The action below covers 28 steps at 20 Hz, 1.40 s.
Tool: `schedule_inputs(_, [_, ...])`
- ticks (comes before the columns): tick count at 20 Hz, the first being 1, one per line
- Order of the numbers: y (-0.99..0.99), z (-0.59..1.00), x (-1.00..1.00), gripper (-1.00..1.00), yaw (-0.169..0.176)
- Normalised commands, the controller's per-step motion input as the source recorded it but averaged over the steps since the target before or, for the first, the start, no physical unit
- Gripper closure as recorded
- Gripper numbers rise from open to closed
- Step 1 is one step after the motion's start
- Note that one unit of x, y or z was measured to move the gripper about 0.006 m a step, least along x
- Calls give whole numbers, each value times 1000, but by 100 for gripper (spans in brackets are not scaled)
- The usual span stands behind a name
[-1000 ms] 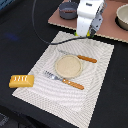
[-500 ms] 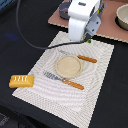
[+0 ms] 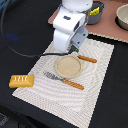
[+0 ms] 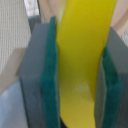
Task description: Interact with the objects in diverse but meaningful ways.
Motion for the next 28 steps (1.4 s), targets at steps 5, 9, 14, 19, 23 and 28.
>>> schedule_inputs(5, [0,-118,-997,100,26])
schedule_inputs(9, [-96,-315,-854,100,17])
schedule_inputs(14, [-254,-441,-538,100,0])
schedule_inputs(19, [-306,-536,-474,100,0])
schedule_inputs(23, [-347,-515,-534,100,0])
schedule_inputs(28, [-198,-426,-722,100,0])
